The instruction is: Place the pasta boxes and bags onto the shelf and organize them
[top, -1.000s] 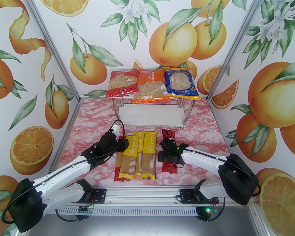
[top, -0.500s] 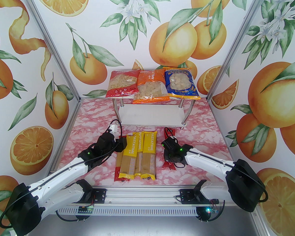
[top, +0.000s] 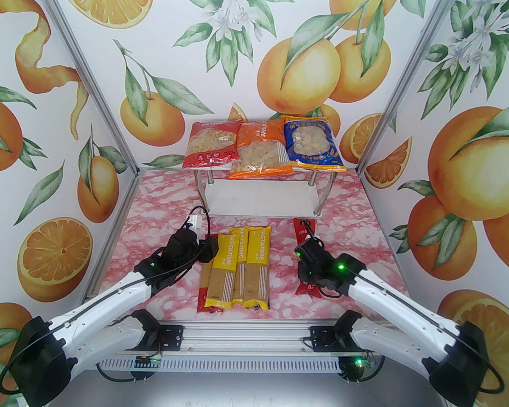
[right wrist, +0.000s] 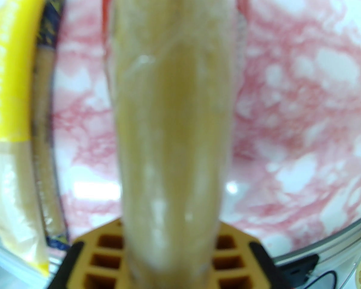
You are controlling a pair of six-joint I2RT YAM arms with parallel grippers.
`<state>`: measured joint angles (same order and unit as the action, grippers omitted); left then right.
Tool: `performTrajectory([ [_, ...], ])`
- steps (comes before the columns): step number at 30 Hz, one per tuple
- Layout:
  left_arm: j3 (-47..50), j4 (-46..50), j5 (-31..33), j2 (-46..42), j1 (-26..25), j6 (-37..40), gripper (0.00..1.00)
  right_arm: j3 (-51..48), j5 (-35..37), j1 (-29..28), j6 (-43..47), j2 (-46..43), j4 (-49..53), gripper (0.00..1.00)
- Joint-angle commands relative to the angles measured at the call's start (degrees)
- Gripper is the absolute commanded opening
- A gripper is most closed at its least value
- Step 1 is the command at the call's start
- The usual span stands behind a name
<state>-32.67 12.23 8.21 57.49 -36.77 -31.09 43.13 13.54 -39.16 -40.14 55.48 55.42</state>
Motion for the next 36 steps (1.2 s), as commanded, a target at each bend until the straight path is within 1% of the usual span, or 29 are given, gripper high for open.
performTrajectory([
  [1,-1.92,-0.6,0.67,0.63,0.35,0.87,0.55,6.15,7.15,0.01,4.11,0.12,-1.13,0.0],
  [5,-3.21,-0.14,0.42,2.04,0.37,1.35,0.56,12.03,8.64,2.94,10.79,8.48,-3.5,0.0],
  [9,-4.5,0.87,0.15,3.05,0.27,1.77,0.58,16.6,8.26,7.68,17.08,17.82,-9.7,0.0],
  [10,-4.75,0.99,0.07,3.13,0.32,1.78,0.61,17.56,8.35,8.6,18.24,19.89,-11.15,0.0],
  [14,-5.25,2.16,-0.04,2.58,0.35,1.84,0.62,22.64,10.27,11.75,22.65,27.98,-15.69,0.0],
  [18,-5.21,3.5,1.26,1.43,0.35,1.74,0.62,27.97,10.73,14.81,25.81,34.73,-18.78,0.0],
  [27,-5.35,5.79,2.69,0.27,0.34,0.7,0.63,37.97,12.8,19.27,28.44,47.84,-21.12,0.0],
  [35,-5.62,7.54,3.66,-0.93,0.37,0.15,0.64,41.54,15.32,21.39,28.26,53.9,-20.95,0.0],
  [36,-5.74,7.8,3.88,-1.13,0.32,0.13,0.64,41.59,15.7,21.62,28.27,54.23,-21.03,0.02],
])
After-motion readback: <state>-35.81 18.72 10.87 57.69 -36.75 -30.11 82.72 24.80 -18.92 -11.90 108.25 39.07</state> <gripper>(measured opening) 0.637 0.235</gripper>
